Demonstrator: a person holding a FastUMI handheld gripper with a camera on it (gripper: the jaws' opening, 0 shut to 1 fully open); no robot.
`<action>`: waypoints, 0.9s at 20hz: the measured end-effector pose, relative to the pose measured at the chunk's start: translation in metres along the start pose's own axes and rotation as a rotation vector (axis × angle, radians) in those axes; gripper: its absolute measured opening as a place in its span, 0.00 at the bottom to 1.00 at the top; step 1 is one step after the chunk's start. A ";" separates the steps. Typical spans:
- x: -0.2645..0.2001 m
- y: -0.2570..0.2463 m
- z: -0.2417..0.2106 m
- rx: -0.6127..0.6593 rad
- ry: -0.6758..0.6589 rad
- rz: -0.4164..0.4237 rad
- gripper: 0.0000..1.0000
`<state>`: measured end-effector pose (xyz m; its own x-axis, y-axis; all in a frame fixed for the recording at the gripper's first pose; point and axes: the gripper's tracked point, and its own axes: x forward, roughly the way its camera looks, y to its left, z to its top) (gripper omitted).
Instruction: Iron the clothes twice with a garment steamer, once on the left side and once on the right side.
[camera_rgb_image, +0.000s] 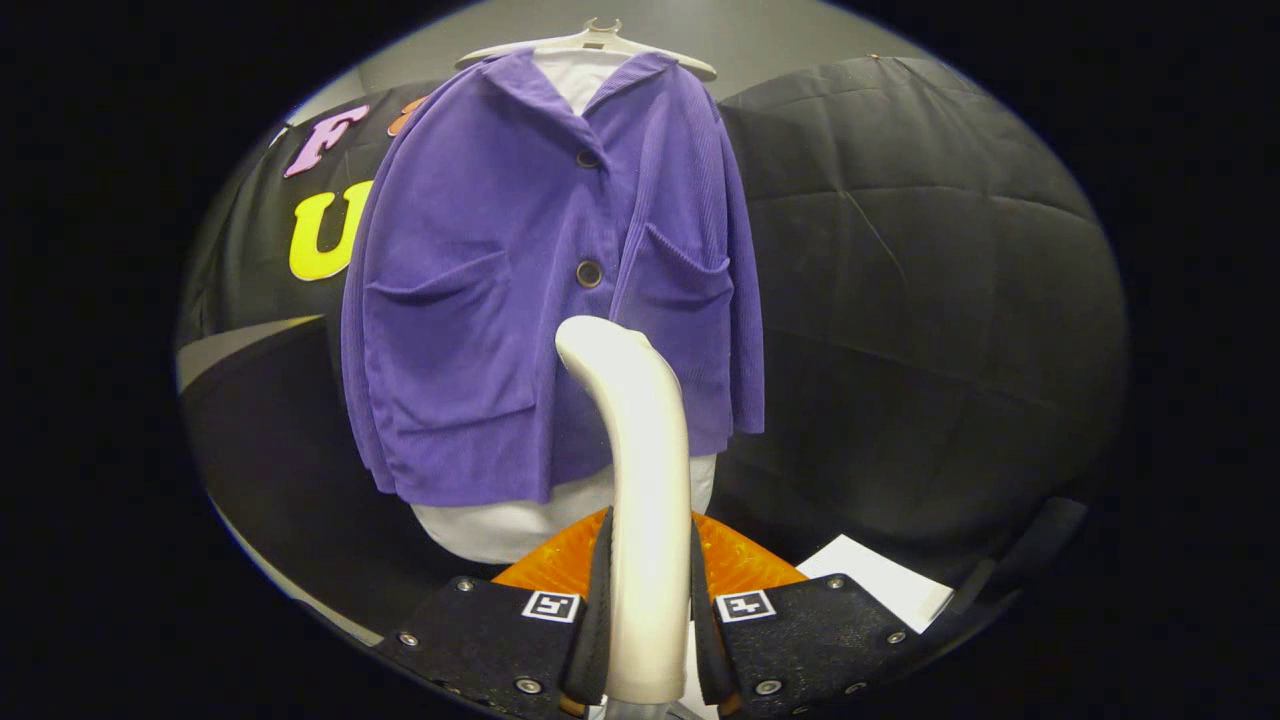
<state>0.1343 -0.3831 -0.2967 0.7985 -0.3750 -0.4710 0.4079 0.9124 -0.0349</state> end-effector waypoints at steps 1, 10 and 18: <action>-0.004 0.004 -0.008 -0.006 0.010 0.011 0.35; -0.100 0.038 0.029 -0.080 -0.120 0.101 0.35; -0.226 0.083 0.109 -0.085 -0.307 0.197 0.35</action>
<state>0.0357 -0.2404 -0.0969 0.9590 -0.2105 -0.1898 0.2050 0.9776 -0.0487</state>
